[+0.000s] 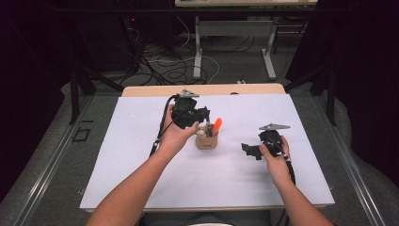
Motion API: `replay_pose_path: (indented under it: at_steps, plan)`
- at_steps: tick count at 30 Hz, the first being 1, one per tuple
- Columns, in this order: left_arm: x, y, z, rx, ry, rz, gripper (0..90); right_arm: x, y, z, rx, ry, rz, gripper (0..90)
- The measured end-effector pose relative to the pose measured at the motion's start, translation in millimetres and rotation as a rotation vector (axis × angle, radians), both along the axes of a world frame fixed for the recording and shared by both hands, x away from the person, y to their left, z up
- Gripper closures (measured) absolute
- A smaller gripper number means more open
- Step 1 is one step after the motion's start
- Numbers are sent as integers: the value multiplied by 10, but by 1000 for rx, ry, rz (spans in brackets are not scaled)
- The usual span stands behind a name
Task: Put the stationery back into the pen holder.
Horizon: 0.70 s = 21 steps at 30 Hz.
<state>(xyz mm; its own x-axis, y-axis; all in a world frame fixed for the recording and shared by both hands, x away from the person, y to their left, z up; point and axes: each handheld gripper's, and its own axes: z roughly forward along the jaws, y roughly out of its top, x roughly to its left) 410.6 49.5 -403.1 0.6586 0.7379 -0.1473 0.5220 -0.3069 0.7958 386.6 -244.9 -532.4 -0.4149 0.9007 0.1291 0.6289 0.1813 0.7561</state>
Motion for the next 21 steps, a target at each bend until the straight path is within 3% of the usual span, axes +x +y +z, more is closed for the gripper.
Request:
replay_pose_path:
  at_steps: [13, 21]
  plan:
    - [71, -111, -132, 77, 35, 1, 805, 3, 23, -13, -8, -1, 11, 20]
    - [87, -162, -219, 88, 42, -5, 804, -4, 38, -13, -4, 8, 9, 25]
